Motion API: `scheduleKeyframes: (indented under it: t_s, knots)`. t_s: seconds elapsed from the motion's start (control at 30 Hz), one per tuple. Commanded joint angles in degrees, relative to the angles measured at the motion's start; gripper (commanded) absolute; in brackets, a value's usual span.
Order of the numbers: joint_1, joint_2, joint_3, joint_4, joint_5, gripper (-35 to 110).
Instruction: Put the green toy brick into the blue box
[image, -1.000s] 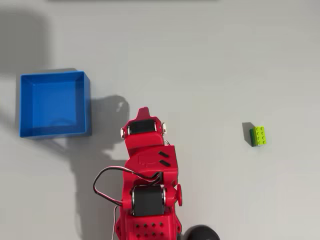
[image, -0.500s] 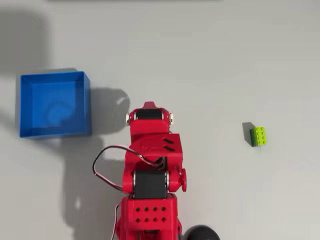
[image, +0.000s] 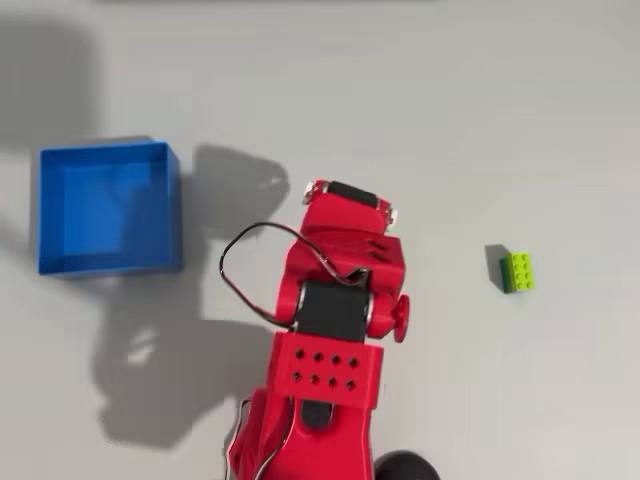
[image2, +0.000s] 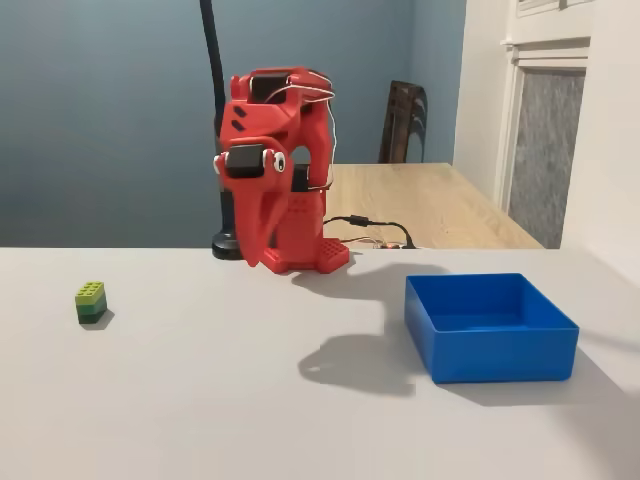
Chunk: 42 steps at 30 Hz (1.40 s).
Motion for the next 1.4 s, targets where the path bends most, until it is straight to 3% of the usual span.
scheduleKeyframes:
  t_s: [0.0,0.27,0.93,1.03,1.37]
  knots:
    - [5.1,-3.3,-7.6,-0.4,3.7,0]
    - [14.2,-9.2,-12.9,-0.5,8.9,0]
    - [37.3,-19.2,-11.4,-3.6,4.6,0]
    - [38.4,-21.4,-12.4,-3.6,2.0,12]
    - [41.4,-24.7,-14.0,-5.8,2.1,19]
